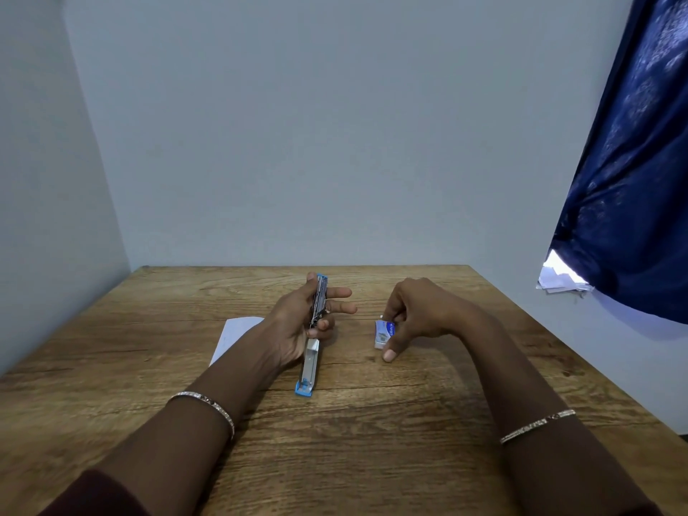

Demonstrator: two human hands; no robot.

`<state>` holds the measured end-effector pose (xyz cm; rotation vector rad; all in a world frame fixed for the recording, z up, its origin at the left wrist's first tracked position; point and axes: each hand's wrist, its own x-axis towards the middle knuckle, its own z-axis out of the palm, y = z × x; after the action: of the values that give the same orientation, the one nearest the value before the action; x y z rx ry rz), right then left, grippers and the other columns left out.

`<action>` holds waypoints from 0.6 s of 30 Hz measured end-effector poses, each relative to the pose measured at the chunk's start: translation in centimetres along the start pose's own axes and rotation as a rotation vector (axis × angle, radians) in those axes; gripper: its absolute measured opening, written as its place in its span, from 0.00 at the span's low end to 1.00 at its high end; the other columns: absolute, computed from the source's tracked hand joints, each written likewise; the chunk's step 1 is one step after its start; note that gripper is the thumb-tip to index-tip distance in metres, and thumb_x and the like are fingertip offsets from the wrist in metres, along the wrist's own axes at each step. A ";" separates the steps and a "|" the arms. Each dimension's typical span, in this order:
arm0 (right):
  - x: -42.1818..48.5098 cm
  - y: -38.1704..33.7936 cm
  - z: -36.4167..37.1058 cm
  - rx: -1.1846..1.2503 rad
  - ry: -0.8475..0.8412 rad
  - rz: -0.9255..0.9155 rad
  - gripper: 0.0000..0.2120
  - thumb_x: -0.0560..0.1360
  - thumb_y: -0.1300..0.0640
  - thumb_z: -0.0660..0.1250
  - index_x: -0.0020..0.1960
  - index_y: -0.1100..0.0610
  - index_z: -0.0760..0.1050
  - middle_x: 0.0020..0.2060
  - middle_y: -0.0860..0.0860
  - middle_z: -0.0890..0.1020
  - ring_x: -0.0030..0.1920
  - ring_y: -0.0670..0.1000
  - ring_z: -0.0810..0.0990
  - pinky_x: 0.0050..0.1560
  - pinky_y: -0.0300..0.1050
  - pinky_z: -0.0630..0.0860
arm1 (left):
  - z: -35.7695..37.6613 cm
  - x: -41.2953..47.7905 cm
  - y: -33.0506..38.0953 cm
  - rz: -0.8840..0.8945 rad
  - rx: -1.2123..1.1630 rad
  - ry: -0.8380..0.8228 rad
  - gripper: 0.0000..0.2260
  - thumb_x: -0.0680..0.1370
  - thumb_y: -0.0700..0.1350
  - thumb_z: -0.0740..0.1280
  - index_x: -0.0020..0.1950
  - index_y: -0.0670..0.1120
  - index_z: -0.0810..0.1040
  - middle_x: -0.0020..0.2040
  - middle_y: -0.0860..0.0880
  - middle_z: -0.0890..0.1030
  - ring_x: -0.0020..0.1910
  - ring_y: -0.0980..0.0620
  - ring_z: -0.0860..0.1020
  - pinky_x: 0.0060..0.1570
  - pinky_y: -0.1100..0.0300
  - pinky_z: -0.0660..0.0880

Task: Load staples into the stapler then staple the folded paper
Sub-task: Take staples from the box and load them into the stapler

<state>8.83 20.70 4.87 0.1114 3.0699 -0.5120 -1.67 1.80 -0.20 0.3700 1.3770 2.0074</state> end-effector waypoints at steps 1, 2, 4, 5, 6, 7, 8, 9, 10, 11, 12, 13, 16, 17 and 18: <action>-0.1 0.1 -0.1 0.014 0.012 0.000 0.17 0.57 0.44 0.85 0.38 0.52 0.84 0.20 0.38 0.74 0.26 0.39 0.72 0.29 0.33 0.63 | -0.1 0.0 0.0 0.003 0.003 0.011 0.26 0.85 0.56 0.51 0.55 0.37 0.78 0.36 0.40 0.85 0.17 0.56 0.68 0.13 0.69 0.60; -0.2 0.2 -0.2 0.045 0.042 -0.008 0.16 0.59 0.44 0.84 0.33 0.51 0.82 0.18 0.36 0.73 0.25 0.38 0.71 0.28 0.32 0.63 | -0.1 0.0 0.0 0.004 0.006 0.019 0.25 0.85 0.55 0.51 0.55 0.36 0.78 0.36 0.40 0.85 0.16 0.56 0.68 0.13 0.69 0.60; -0.1 0.4 -0.6 0.169 0.185 -0.029 0.12 0.63 0.48 0.83 0.32 0.50 0.81 0.25 0.36 0.78 0.30 0.36 0.75 0.33 0.31 0.69 | 0.0 -0.1 0.1 0.004 -0.007 0.026 0.24 0.86 0.54 0.52 0.54 0.37 0.78 0.35 0.40 0.85 0.16 0.55 0.68 0.13 0.69 0.60; 0.0 0.4 -0.7 0.235 0.294 -0.039 0.07 0.66 0.52 0.82 0.38 0.51 0.84 0.34 0.39 0.84 0.37 0.36 0.79 0.40 0.34 0.74 | 0.1 -0.1 0.1 0.005 -0.020 0.029 0.23 0.86 0.54 0.52 0.53 0.37 0.77 0.35 0.40 0.85 0.17 0.55 0.69 0.14 0.68 0.61; 0.2 0.3 -0.8 0.280 0.408 -0.045 0.06 0.70 0.56 0.80 0.45 0.56 0.86 0.42 0.45 0.87 0.43 0.41 0.82 0.47 0.36 0.77 | 0.2 -0.1 0.1 0.006 -0.034 0.033 0.22 0.85 0.54 0.53 0.52 0.37 0.77 0.35 0.40 0.85 0.17 0.55 0.70 0.14 0.68 0.61; 0.4 0.1 -0.7 0.315 0.504 -0.060 0.07 0.72 0.60 0.77 0.49 0.58 0.86 0.47 0.49 0.87 0.46 0.43 0.82 0.50 0.34 0.77 | 0.3 -0.2 0.2 0.008 -0.048 0.036 0.22 0.85 0.54 0.53 0.52 0.38 0.77 0.35 0.40 0.85 0.17 0.54 0.71 0.14 0.68 0.62; 0.5 -0.2 -0.4 0.355 0.579 -0.087 0.07 0.73 0.63 0.75 0.51 0.58 0.86 0.48 0.50 0.88 0.47 0.43 0.83 0.49 0.30 0.76 | 0.4 -0.3 0.2 0.007 -0.064 0.037 0.21 0.85 0.54 0.54 0.51 0.38 0.76 0.36 0.40 0.86 0.18 0.53 0.72 0.15 0.68 0.64; 0.7 -0.7 -0.1 0.400 0.631 -0.113 0.07 0.74 0.64 0.75 0.51 0.58 0.87 0.47 0.51 0.88 0.46 0.42 0.83 0.48 0.27 0.75 | 0.5 -0.3 0.2 0.007 -0.089 0.036 0.20 0.85 0.54 0.54 0.50 0.38 0.76 0.38 0.39 0.86 0.20 0.52 0.75 0.16 0.67 0.66; 0.9 -1.1 0.2 0.445 0.666 -0.140 0.07 0.74 0.64 0.75 0.50 0.58 0.87 0.46 0.50 0.88 0.44 0.42 0.84 0.46 0.25 0.75 | 0.6 -0.3 0.3 0.006 -0.120 0.034 0.20 0.85 0.54 0.55 0.50 0.39 0.75 0.40 0.38 0.86 0.22 0.51 0.77 0.18 0.66 0.69; 1.0 -1.6 0.5 0.488 0.689 -0.163 0.06 0.73 0.64 0.75 0.50 0.57 0.87 0.44 0.49 0.88 0.42 0.41 0.85 0.45 0.26 0.75 | 0.6 -0.3 0.3 0.002 -0.151 0.031 0.19 0.85 0.54 0.55 0.49 0.39 0.75 0.42 0.37 0.87 0.25 0.49 0.81 0.20 0.65 0.72; 1.1 -2.1 0.8 0.537 0.700 -0.188 0.06 0.73 0.64 0.75 0.49 0.57 0.87 0.42 0.49 0.88 0.41 0.40 0.86 0.44 0.26 0.75 | 0.7 -0.4 0.3 -0.005 -0.177 0.027 0.19 0.85 0.54 0.55 0.48 0.40 0.74 0.44 0.37 0.87 0.29 0.47 0.84 0.22 0.63 0.76; 1.1 -2.6 1.1 0.590 0.701 -0.214 0.05 0.73 0.64 0.75 0.49 0.58 0.86 0.41 0.49 0.88 0.39 0.40 0.86 0.42 0.27 0.76 | 0.8 -0.4 0.3 -0.012 -0.201 0.023 0.19 0.85 0.54 0.55 0.47 0.41 0.73 0.46 0.37 0.87 0.34 0.45 0.86 0.24 0.61 0.79; 1.3 -3.7 2.3 0.633 0.695 -0.271 0.04 0.73 0.65 0.76 0.47 0.59 0.85 0.38 0.51 0.87 0.36 0.42 0.87 0.38 0.29 0.78 | 1.0 -0.4 0.2 -0.016 -0.267 0.007 0.18 0.85 0.55 0.55 0.49 0.42 0.73 0.50 0.39 0.86 0.45 0.43 0.87 0.36 0.52 0.85; 1.4 -4.0 2.6 0.614 0.686 -0.284 0.04 0.72 0.64 0.76 0.47 0.59 0.84 0.37 0.51 0.86 0.35 0.42 0.86 0.37 0.30 0.78 | 1.1 -0.4 0.2 -0.018 -0.285 0.003 0.18 0.84 0.55 0.55 0.52 0.41 0.74 0.53 0.40 0.85 0.48 0.43 0.86 0.44 0.49 0.85; 1.5 -4.2 2.9 0.581 0.676 -0.299 0.05 0.72 0.64 0.76 0.47 0.59 0.83 0.37 0.52 0.86 0.35 0.42 0.86 0.37 0.30 0.79 | 1.2 -0.5 0.2 -0.026 -0.307 -0.004 0.19 0.84 0.55 0.56 0.56 0.41 0.75 0.57 0.39 0.83 0.53 0.43 0.84 0.51 0.46 0.83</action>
<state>7.05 15.87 3.39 -0.2158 3.4435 -1.6876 -0.72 2.26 0.51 0.2165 1.0422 2.1522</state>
